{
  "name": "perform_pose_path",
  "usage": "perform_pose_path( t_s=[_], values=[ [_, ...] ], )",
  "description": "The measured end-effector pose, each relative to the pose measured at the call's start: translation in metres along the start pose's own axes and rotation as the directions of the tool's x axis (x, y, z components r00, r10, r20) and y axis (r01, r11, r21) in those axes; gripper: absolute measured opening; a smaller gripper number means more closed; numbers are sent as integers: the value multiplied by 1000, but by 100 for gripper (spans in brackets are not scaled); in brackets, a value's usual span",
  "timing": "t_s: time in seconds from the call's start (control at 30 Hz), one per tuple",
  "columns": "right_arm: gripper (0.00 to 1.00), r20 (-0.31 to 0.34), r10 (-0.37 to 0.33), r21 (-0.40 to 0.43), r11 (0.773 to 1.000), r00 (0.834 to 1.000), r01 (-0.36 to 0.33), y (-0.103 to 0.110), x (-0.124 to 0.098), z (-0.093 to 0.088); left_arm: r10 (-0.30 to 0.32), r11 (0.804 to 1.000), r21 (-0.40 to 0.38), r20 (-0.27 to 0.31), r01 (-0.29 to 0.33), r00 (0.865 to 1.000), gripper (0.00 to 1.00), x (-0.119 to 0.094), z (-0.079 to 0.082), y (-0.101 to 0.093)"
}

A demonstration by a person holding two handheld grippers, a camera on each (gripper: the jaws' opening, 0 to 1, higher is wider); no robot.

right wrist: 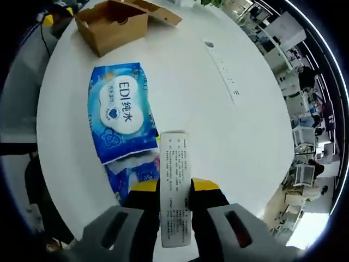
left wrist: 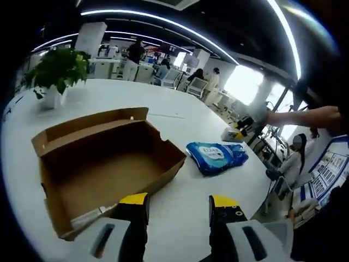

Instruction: Operate the shoe box by opening the lid, removing the specified soft item, and placing it in the target area until the item is outside and the box remains undamaged.

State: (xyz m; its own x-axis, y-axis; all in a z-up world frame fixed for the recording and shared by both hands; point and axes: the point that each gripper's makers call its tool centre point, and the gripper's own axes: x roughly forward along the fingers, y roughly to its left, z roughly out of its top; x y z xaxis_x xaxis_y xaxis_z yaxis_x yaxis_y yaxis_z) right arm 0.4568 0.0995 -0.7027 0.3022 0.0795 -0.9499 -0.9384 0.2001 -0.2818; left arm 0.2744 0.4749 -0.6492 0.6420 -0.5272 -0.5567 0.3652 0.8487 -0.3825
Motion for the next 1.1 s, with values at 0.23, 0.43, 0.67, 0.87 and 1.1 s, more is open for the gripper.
perform_pose_path(
  t_s=[0.23, 0.43, 0.67, 0.87, 1.1],
  values=[
    [18, -20, 25, -49, 998, 999, -26, -1, 18, 1, 10, 1000, -20, -3, -10, 1000, 44, 1, -1, 4],
    [18, -35, 41, -78, 996, 999, -44, -1, 28, -1, 17, 1000, -9, -12, -17, 1000, 44, 6, -2, 3],
    [19, -67, 54, -141, 988, 996, -63, -1, 36, -12, 14, 1000, -18, -20, -15, 1000, 44, 11, -3, 2],
    [19, -78, 61, -148, 986, 995, -72, -4, 39, -21, 15, 1000, -15, -24, -15, 1000, 44, 15, -2, 1],
    [19, -79, 68, -156, 985, 995, -80, -4, 43, -22, 15, 1000, -15, -30, -16, 999, 44, 16, -4, -1]
  ],
)
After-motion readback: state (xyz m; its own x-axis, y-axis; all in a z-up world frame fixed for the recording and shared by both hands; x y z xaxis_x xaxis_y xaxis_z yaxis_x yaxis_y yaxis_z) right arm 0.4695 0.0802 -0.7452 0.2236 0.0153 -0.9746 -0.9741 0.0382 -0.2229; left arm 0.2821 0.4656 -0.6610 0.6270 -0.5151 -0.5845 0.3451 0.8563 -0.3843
